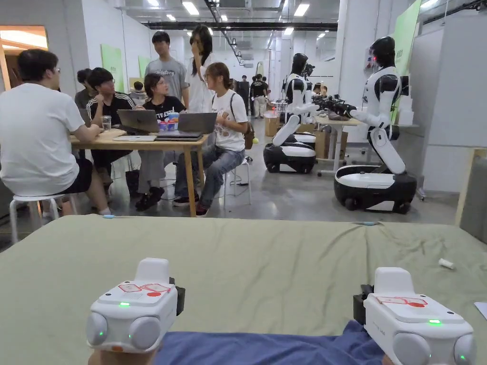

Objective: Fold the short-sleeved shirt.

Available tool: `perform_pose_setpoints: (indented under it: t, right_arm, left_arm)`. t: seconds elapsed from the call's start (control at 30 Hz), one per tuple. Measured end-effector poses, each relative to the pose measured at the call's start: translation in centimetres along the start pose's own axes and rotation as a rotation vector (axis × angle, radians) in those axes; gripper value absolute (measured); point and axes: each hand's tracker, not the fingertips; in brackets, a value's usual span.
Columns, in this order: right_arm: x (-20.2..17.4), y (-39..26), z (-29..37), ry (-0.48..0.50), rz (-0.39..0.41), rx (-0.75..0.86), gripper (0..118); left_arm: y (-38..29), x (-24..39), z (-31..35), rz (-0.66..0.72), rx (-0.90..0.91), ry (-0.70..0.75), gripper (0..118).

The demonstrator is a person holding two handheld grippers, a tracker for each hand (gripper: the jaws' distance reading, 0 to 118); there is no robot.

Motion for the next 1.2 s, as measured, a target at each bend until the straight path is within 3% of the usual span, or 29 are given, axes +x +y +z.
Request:
perform_pose_setpoints:
  t: [0.1, 0.43, 0.57, 0.6, 0.67, 0.7, 0.9, 0.97, 1.07, 1.1, 1.13, 1.17, 1.2]
  right_arm:
    - [0.1, -0.2, -0.5, -0.009, 0.019, -0.008, 0]
    - [2.1, -1.9, -7.4, -0.001, 0.013, -0.118, 0]
    - [3.1, -2.8, -10.0, -0.006, 0.021, -0.154, 0]
    - [3.6, -3.0, -10.6, -0.01, 0.023, -0.162, 0]
    - [4.7, -3.4, -11.6, -0.019, 0.017, -0.181, 0]
    - [5.4, -3.6, -12.0, -0.025, 0.011, -0.197, 0]
    - [10.2, -4.9, -14.0, -0.1, -0.008, -0.278, 0]
    - [11.9, -5.0, -14.1, -0.136, -0.037, -0.308, 0]
    - [14.5, -5.2, -15.1, -0.159, -0.107, -0.375, 0]
    - [15.9, -5.3, -16.3, -0.148, -0.136, -0.398, 1]
    - [16.5, -5.5, -17.1, -0.129, -0.149, -0.42, 8]
    - [16.7, -5.8, -17.8, -0.107, -0.156, -0.432, 28]
    - [16.9, -6.1, -18.5, -0.088, -0.151, -0.44, 75]
  left_arm:
    - [-0.7, -0.5, -2.3, -0.016, -0.01, 0.048, 0]
    - [-3.6, -4.7, -13.3, 0.039, -0.41, 0.072, 0]
    - [-4.3, -6.5, -17.1, 0.066, -0.422, 0.071, 2]
    - [-4.4, -6.7, -18.3, 0.058, -0.436, 0.075, 31]
    - [-5.1, -7.1, -20.7, 0.029, -0.502, 0.086, 102]
    - [-5.4, -7.3, -21.6, 0.031, -0.503, 0.094, 118]
    - [-8.0, -7.5, -26.6, 0.044, -0.588, 0.097, 106]
    - [-8.8, -7.3, -27.3, 0.06, -0.601, 0.097, 91]
    - [-8.9, -6.1, -26.2, 0.073, -0.616, 0.093, 78]
    - [-8.5, -6.0, -25.9, 0.068, -0.622, 0.083, 60]
    - [-8.0, -5.9, -25.4, 0.056, -0.626, 0.064, 31]
    - [-7.5, -5.9, -25.0, 0.042, -0.62, 0.065, 0]
    - [-7.1, -6.0, -24.5, 0.047, -0.605, 0.052, 0]
